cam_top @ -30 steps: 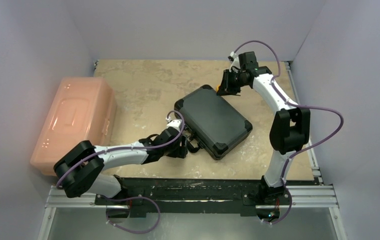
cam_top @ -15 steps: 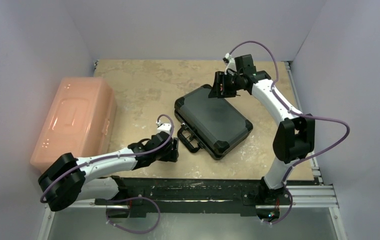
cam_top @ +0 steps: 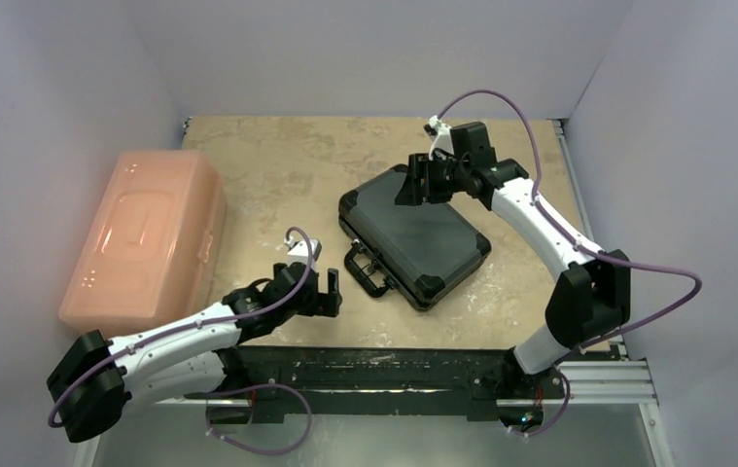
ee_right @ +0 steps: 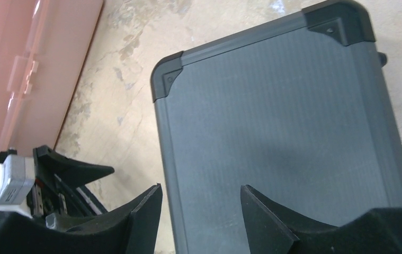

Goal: Pack up texas hold em set

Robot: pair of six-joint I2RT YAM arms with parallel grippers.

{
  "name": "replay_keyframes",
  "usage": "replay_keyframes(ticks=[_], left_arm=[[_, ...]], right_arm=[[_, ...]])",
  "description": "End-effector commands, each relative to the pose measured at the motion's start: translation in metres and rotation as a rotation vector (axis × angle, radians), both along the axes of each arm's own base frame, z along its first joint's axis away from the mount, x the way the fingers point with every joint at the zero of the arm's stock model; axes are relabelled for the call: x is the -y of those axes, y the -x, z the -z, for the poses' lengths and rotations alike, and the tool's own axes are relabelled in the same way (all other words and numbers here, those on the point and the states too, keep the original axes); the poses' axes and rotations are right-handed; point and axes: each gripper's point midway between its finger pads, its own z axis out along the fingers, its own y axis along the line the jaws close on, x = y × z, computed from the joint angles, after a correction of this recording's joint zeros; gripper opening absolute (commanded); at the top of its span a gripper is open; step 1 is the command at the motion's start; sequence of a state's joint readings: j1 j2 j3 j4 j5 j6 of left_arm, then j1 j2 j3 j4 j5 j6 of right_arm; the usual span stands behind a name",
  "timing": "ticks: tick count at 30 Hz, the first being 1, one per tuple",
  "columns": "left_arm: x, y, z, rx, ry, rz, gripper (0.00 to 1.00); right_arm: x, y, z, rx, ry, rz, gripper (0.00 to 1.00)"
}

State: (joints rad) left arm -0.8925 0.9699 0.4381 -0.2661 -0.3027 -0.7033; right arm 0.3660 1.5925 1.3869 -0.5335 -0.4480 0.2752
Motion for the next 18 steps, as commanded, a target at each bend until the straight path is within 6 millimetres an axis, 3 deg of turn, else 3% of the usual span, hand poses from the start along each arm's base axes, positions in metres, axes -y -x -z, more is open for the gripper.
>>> replay_keyframes(ticks=[1, 11, 18], left_arm=[[-0.013, 0.001, 0.001, 0.01, -0.019, -0.039, 1.0], [-0.008, 0.009, 0.013, -0.019, 0.026, -0.019, 0.94], [-0.001, 0.013, 0.022, -0.053, 0.024, 0.011, 0.91]], right_arm=[[-0.01, 0.008, -0.023, 0.081, -0.044, -0.025, 0.6], [-0.03, 0.021, -0.01, 0.052, -0.031, -0.053, 0.57], [-0.049, 0.034, 0.01, 0.016, -0.003, -0.087, 0.51]])
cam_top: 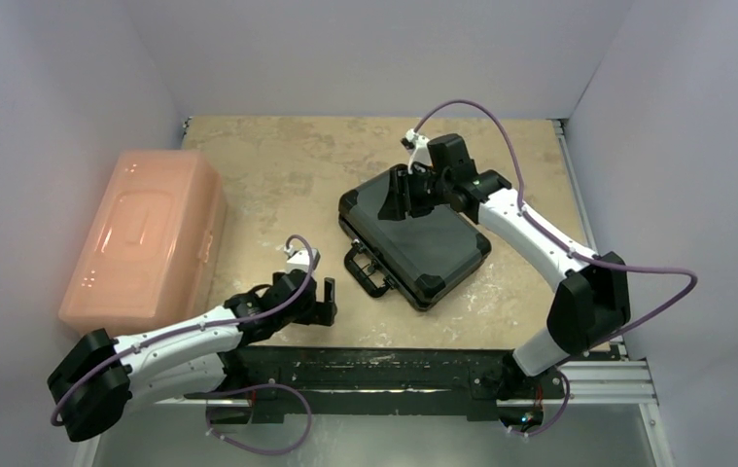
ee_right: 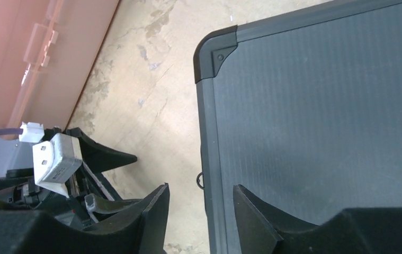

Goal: Pack up texas hold em set

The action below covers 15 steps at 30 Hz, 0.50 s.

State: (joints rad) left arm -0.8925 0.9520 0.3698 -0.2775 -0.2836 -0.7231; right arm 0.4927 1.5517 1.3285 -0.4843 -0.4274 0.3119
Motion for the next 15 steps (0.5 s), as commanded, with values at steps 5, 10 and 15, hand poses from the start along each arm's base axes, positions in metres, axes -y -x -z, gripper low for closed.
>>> replay_keyframes(ticks=[5, 10, 15], left_arm=[[0.013, -0.001, 0.003, -0.005, 0.052, 0.018, 0.89], [0.012, -0.002, 0.004, 0.001, 0.043, 0.018, 0.89], [0.012, -0.003, 0.004, 0.003, 0.037, 0.021, 0.88]], right_arm=[[-0.016, 0.005, 0.025, -0.018, 0.042, -0.014, 0.43], [-0.014, 0.009, 0.039, -0.039, 0.072, -0.014, 0.37], [-0.012, 0.014, 0.046, -0.051, 0.089, -0.017, 0.32]])
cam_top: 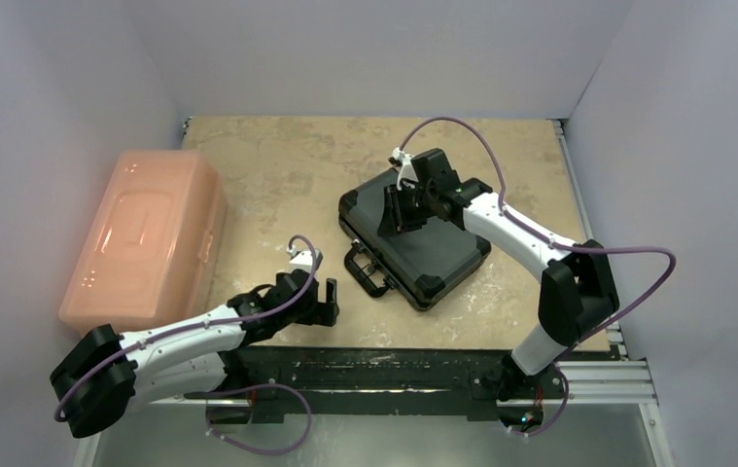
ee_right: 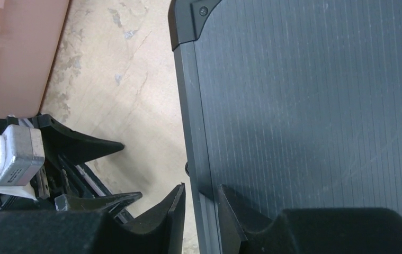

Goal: Pack up texas hold em set

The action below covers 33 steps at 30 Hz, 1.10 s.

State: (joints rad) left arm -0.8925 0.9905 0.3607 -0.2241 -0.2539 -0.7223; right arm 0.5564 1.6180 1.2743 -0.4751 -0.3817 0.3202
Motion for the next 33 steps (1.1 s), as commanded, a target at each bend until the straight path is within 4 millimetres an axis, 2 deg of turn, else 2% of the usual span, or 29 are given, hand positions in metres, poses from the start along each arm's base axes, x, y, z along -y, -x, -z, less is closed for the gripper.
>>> replay_keyframes(ticks=[1, 10, 14, 24, 30, 33], left_arm=[[0.004, -0.003, -0.001, 0.016, 0.015, 0.001, 0.88], [0.004, -0.006, -0.003, 0.021, 0.004, 0.004, 0.86], [0.006, -0.007, -0.004, 0.025, 0.005, 0.006, 0.86], [0.008, -0.011, -0.009, 0.039, -0.01, 0.017, 0.85], [0.012, -0.017, -0.011, 0.047, -0.009, 0.006, 0.83], [0.014, -0.023, -0.013, 0.048, -0.026, -0.004, 0.76]], right_arm=[[0.002, -0.001, -0.001, 0.033, 0.012, 0.007, 0.3], [0.008, 0.009, 0.01, 0.009, 0.032, 0.007, 0.22], [0.012, 0.012, 0.026, -0.009, 0.054, 0.012, 0.22], [0.029, 0.031, 0.091, -0.099, 0.137, 0.031, 0.17], [0.04, 0.041, 0.108, -0.126, 0.169, 0.053, 0.15], [0.043, 0.045, 0.113, -0.135, 0.177, 0.06, 0.14]])
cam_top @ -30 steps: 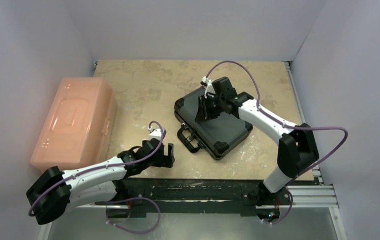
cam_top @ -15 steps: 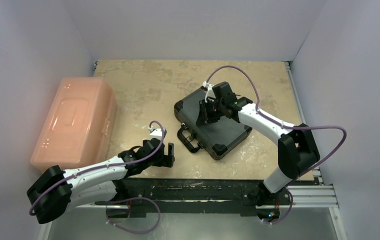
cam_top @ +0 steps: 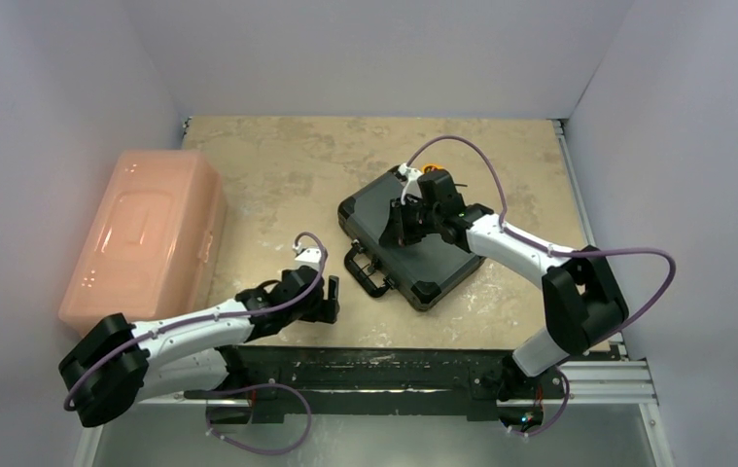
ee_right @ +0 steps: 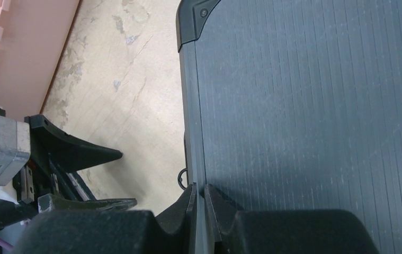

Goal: Pack up texas hold em set

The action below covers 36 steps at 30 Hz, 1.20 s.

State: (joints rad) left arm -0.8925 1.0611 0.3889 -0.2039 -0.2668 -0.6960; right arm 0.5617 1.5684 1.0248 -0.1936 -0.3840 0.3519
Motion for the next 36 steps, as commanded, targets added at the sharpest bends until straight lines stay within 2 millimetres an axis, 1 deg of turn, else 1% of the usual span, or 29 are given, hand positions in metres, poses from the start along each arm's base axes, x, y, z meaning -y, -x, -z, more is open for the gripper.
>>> replay_keyframes(ticks=[1, 7, 14, 15, 18, 20, 24, 28, 36], left_arm=[[0.013, -0.018, -0.017, 0.048, 0.008, -0.017, 0.74], [0.024, -0.032, -0.025, 0.064, -0.002, -0.014, 0.63], [0.044, -0.045, -0.028, 0.076, 0.037, 0.011, 0.42], [0.047, -0.047, -0.028, 0.073, 0.042, 0.015, 0.36], [0.056, -0.052, -0.023, 0.049, 0.056, 0.028, 0.13], [0.061, -0.054, -0.021, 0.042, 0.069, 0.033, 0.0], [0.067, -0.056, -0.018, 0.028, 0.077, 0.045, 0.0], [0.078, -0.061, -0.02, 0.039, 0.107, 0.063, 0.0], [0.087, -0.067, -0.02, 0.033, 0.115, 0.07, 0.0]], right_arm=[[0.043, 0.038, 0.077, -0.19, 0.232, 0.048, 0.14], [0.047, 0.045, 0.084, -0.205, 0.235, 0.055, 0.12], [0.047, 0.047, 0.087, -0.212, 0.233, 0.055, 0.09], [0.046, 0.046, 0.086, -0.21, 0.23, 0.055, 0.09], [0.047, 0.047, 0.088, -0.211, 0.228, 0.061, 0.08], [0.048, 0.048, 0.091, -0.218, 0.23, 0.059, 0.08], [0.047, 0.049, 0.093, -0.222, 0.229, 0.056, 0.07], [0.046, 0.049, 0.094, -0.223, 0.228, 0.052, 0.06], [0.044, 0.051, 0.094, -0.229, 0.215, 0.042, 0.06]])
